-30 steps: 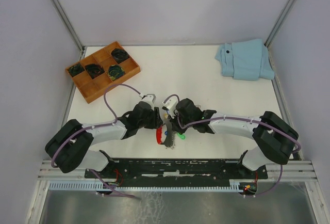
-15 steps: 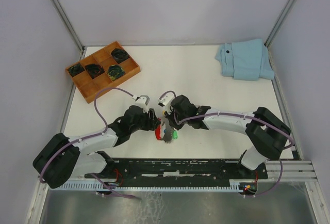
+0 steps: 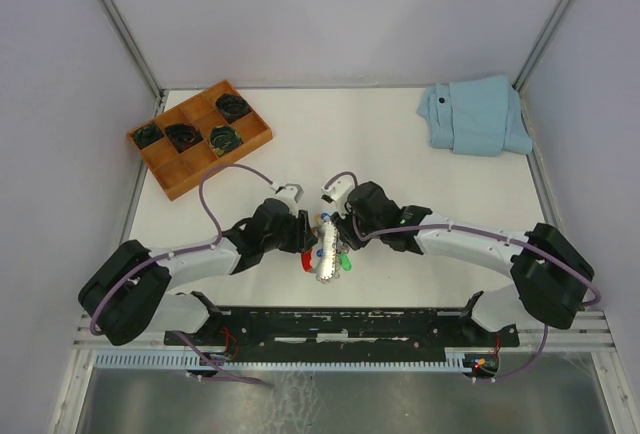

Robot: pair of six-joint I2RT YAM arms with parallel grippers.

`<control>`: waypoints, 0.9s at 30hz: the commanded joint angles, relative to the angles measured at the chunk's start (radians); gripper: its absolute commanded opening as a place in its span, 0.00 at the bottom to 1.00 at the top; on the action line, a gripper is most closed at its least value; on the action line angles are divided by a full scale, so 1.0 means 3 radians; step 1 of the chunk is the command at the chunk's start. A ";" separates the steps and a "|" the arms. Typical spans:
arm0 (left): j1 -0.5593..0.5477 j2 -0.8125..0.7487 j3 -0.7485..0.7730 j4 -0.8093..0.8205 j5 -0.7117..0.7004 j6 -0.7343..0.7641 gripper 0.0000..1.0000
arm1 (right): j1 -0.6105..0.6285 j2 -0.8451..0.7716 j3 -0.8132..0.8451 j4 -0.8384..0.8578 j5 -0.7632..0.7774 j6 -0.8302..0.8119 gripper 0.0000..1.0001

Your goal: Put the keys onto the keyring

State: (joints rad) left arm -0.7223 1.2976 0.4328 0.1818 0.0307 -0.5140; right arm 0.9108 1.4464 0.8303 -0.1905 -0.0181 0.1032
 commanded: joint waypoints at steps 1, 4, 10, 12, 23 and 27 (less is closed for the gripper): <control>-0.0020 0.0110 0.0200 -0.0159 -0.0167 0.0128 0.49 | -0.0020 -0.0068 -0.0049 -0.0016 -0.0219 -0.0027 0.34; -0.0018 0.0169 0.0218 -0.0176 -0.0199 0.0146 0.49 | -0.0020 0.0048 -0.0052 0.0051 -0.0371 0.0057 0.33; -0.0020 0.0197 0.0214 -0.0174 -0.0195 0.0154 0.49 | -0.0019 0.0261 -0.0080 0.0255 -0.0436 0.0265 0.31; -0.0021 0.0208 0.0208 -0.0171 -0.0189 0.0153 0.49 | -0.0019 0.0327 -0.0069 0.0262 -0.0365 0.0348 0.31; -0.0021 0.0226 0.0186 -0.0161 -0.0180 0.0143 0.49 | -0.0019 0.0434 -0.0195 0.0513 -0.0155 0.0682 0.32; -0.0018 0.0226 0.0184 -0.0164 -0.0173 0.0139 0.49 | -0.0019 0.0477 -0.0172 0.0509 -0.0166 0.0718 0.31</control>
State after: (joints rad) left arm -0.7261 1.3533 0.4725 0.1394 -0.0093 -0.5137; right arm 0.9051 1.5726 0.7757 -0.0891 -0.0860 0.2844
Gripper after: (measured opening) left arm 0.487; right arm 0.314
